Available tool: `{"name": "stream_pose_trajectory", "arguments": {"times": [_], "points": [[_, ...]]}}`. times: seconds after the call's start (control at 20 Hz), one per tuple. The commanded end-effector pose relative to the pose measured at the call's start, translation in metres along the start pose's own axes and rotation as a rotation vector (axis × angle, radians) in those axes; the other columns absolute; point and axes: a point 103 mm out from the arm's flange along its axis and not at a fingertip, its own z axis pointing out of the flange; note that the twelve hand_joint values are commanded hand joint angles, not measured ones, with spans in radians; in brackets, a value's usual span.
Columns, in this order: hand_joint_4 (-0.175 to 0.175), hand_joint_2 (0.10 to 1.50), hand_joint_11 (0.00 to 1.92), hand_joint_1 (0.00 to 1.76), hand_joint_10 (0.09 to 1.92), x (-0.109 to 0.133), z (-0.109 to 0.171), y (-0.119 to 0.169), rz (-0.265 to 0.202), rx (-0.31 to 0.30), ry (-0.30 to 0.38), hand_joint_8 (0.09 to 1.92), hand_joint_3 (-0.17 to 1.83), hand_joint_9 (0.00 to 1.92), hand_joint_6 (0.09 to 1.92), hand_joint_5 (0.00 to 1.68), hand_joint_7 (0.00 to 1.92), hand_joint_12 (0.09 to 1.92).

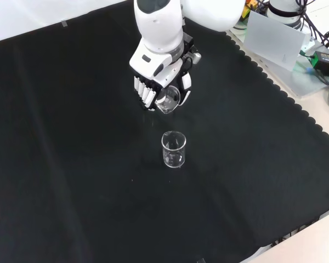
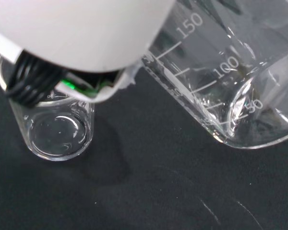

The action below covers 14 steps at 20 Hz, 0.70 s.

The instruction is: Place the beaker back on the table.

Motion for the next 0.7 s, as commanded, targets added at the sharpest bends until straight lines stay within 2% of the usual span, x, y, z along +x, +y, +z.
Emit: {"name": "stream_pose_trajectory", "arguments": {"times": [0.05, 0.35, 0.7], "points": [[-0.175, 0.50, 1.24, 1.44, 0.82, 0.011, -0.004, 0.004, 0.004, 0.004, -0.004, 0.83, 0.94, 1.31, 0.97, 1.08, 1.34, 0.81], [-0.175, 0.50, 1.24, 1.44, 0.82, -0.007, 0.003, -0.002, 0.008, -0.008, 0.036, 0.83, 0.94, 1.31, 0.97, 1.08, 1.34, 0.80], [-0.175, 0.50, 1.24, 1.44, 0.82, -0.016, 0.006, -0.007, 0.012, -0.031, 0.079, 0.83, 0.95, 1.31, 0.97, 1.08, 1.34, 0.80]]}}
